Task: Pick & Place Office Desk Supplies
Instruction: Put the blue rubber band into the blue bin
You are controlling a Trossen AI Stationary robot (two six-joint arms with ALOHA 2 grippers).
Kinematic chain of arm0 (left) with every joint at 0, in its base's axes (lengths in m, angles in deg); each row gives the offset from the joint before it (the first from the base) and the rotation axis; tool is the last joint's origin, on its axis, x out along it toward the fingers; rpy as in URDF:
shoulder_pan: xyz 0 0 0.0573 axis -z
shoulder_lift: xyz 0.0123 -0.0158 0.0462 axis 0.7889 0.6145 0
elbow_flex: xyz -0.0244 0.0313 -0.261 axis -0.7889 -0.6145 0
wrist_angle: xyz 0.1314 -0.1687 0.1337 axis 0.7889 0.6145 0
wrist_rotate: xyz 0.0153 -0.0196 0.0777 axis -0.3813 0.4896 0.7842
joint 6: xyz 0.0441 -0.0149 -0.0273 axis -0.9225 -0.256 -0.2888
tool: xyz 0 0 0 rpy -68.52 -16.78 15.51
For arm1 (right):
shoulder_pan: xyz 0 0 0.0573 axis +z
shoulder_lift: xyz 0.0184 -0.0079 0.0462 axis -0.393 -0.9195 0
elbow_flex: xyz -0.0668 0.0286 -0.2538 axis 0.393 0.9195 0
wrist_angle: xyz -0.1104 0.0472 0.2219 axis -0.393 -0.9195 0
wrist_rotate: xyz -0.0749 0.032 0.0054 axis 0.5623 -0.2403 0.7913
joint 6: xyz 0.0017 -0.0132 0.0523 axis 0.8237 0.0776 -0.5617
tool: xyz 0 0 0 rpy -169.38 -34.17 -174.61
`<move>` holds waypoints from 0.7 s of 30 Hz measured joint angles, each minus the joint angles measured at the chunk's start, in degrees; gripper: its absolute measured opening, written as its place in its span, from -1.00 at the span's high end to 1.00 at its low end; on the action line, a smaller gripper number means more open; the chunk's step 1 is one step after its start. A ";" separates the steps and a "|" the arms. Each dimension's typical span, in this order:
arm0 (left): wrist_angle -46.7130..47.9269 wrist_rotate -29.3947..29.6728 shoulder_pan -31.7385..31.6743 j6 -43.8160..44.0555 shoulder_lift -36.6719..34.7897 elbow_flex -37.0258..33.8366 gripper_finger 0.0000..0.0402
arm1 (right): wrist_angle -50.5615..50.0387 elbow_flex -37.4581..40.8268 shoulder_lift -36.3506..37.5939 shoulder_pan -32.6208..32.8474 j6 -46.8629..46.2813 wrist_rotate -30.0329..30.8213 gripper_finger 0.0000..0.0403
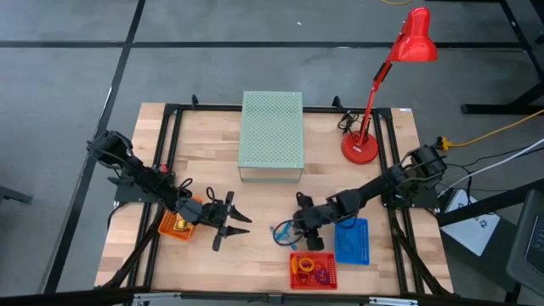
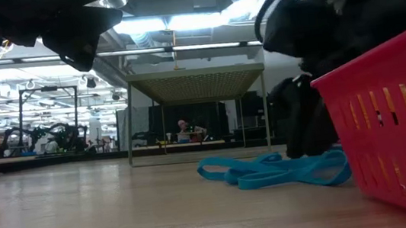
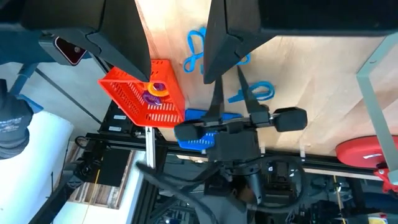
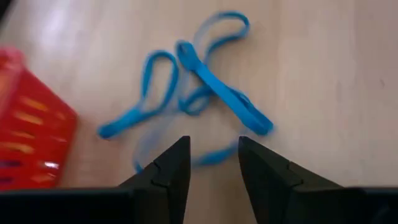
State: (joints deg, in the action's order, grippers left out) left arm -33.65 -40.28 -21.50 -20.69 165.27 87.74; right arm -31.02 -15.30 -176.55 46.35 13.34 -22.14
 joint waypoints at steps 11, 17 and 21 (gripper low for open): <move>-0.01 0.04 0.07 0.03 0.00 0.00 0.29 | -2.93 -0.48 -0.04 -0.16 -3.61 0.16 0.32; -0.01 0.44 0.07 0.04 0.00 0.00 0.29 | -3.81 -0.48 -0.06 -0.18 -6.28 2.09 0.32; -0.01 0.60 0.07 0.03 0.00 0.00 0.29 | -2.93 -0.53 -0.94 -0.18 -7.48 2.24 0.32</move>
State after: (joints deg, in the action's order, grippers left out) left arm -33.66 -39.68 -21.43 -20.66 165.27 87.74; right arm -33.95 -15.83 -177.49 46.17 5.86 -19.90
